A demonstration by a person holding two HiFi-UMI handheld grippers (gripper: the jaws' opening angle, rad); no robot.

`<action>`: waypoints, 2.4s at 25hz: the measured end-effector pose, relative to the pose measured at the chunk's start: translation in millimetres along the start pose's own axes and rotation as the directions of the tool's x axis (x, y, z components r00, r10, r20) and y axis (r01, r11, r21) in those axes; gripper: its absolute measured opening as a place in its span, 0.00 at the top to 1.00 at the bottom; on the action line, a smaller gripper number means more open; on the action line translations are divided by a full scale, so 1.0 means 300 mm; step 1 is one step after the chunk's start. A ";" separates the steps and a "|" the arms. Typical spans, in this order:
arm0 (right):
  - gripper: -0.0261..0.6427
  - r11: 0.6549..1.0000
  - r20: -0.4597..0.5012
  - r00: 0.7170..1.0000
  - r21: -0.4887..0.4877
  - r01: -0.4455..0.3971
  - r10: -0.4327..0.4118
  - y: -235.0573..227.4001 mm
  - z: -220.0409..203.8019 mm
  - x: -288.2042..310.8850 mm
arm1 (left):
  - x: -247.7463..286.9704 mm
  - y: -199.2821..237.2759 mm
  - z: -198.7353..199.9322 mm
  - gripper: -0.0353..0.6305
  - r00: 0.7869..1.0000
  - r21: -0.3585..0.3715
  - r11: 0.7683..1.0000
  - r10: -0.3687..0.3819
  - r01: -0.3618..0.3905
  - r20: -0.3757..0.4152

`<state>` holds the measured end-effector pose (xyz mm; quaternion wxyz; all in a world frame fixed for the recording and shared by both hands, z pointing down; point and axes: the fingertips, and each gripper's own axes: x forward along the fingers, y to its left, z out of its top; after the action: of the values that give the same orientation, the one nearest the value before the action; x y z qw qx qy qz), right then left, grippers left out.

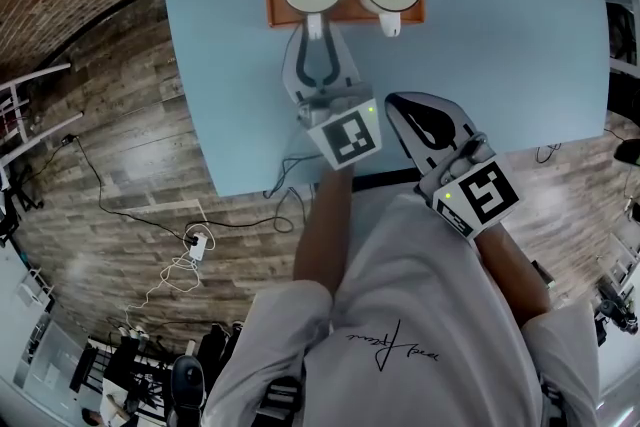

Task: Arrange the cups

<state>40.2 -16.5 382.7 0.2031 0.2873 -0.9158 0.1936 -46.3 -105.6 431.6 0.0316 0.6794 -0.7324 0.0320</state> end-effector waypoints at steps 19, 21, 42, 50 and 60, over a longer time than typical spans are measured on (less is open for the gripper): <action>0.93 0.999 0.059 0.998 0.038 0.007 -0.009 0.082 0.053 0.015 | -0.077 0.040 -0.035 0.75 0.988 -0.031 0.989 -0.147 0.145 -0.046; 0.93 0.999 0.076 0.997 0.041 0.014 -0.017 0.094 0.070 0.008 | -0.098 0.049 -0.028 0.75 0.986 -0.039 0.987 -0.161 0.159 -0.051; 0.93 0.987 0.185 0.971 0.078 0.139 -0.151 0.124 0.184 -0.078 | -0.218 0.064 0.126 0.93 0.937 -0.103 0.937 -0.342 0.334 -0.067; 0.93 0.978 0.203 0.957 0.043 0.202 -0.207 0.148 0.227 -0.114 | -0.254 0.070 0.205 0.93 0.900 -0.121 0.905 -0.420 0.407 -0.113; 0.93 0.985 0.232 0.958 0.006 0.172 -0.169 0.145 0.275 -0.180 | -0.295 -0.021 0.336 0.93 0.833 -0.056 0.839 -0.544 0.541 -0.103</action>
<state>33.1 1.8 276.8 0.1127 0.3843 -0.9065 0.1338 -33.8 -27.1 323.2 0.0895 0.8557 -0.5069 0.0520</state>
